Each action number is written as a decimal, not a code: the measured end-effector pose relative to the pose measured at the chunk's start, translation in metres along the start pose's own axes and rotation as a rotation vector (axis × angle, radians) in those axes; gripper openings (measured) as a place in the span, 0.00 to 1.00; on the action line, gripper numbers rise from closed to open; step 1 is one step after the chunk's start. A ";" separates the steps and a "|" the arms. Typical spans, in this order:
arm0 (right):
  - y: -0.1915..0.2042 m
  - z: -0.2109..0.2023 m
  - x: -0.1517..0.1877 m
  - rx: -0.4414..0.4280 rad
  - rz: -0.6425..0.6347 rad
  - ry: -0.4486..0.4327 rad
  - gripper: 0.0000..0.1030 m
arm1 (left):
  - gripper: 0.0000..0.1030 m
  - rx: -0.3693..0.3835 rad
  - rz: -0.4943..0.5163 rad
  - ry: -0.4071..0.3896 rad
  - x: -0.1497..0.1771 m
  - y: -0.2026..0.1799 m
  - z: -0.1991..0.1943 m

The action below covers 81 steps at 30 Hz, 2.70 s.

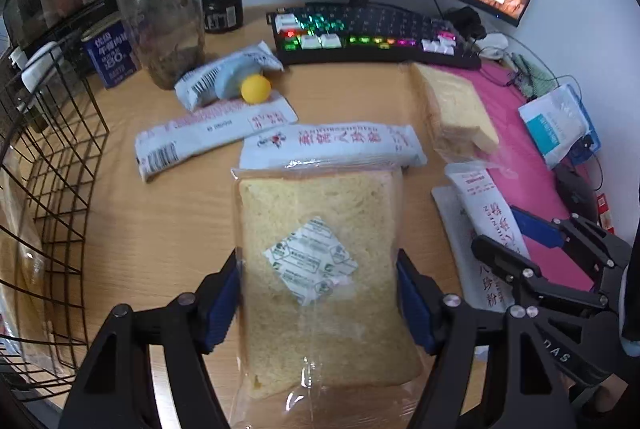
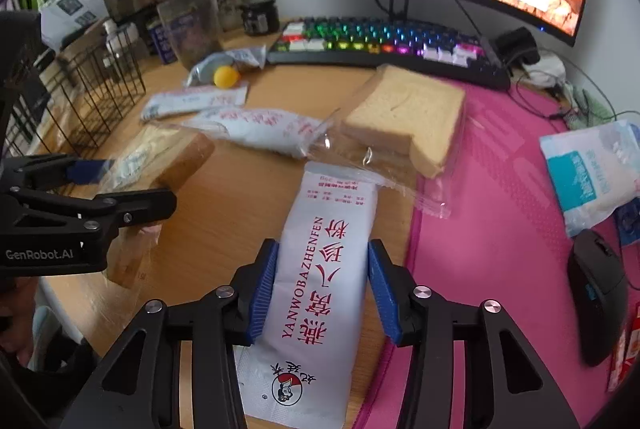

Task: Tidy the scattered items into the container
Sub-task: 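Carry both held items over the wire basket and open both tools, then move both open tools back over the desk items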

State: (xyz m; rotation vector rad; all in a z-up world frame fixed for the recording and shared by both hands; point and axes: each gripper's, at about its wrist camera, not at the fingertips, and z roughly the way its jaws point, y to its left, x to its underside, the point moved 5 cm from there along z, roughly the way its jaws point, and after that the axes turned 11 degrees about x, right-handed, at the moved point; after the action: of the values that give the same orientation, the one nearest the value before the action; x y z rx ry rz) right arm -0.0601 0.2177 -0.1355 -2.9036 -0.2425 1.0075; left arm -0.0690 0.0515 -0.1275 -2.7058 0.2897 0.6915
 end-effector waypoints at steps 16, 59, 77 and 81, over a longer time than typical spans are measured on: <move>0.072 -0.084 -0.080 -0.147 -0.081 -0.241 0.45 | 0.73 -0.053 -0.014 -0.258 -0.031 0.037 -0.131; 0.278 -0.088 -0.152 -0.483 -0.217 -0.261 0.62 | 0.77 -0.283 -0.261 -0.305 0.005 0.207 -0.210; 0.117 -0.087 -0.119 -0.314 -0.076 -0.246 0.62 | 0.77 -0.153 -0.065 -0.199 -0.039 0.084 -0.131; 0.069 -0.078 -0.102 -0.253 -0.026 -0.218 0.62 | 0.77 -0.120 -0.027 -0.154 -0.043 0.058 -0.103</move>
State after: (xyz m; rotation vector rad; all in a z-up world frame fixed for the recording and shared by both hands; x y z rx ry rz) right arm -0.0816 0.1323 -0.0191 -2.9953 -0.4489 1.3842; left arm -0.0779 -0.0352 -0.0369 -2.7428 0.1779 0.9317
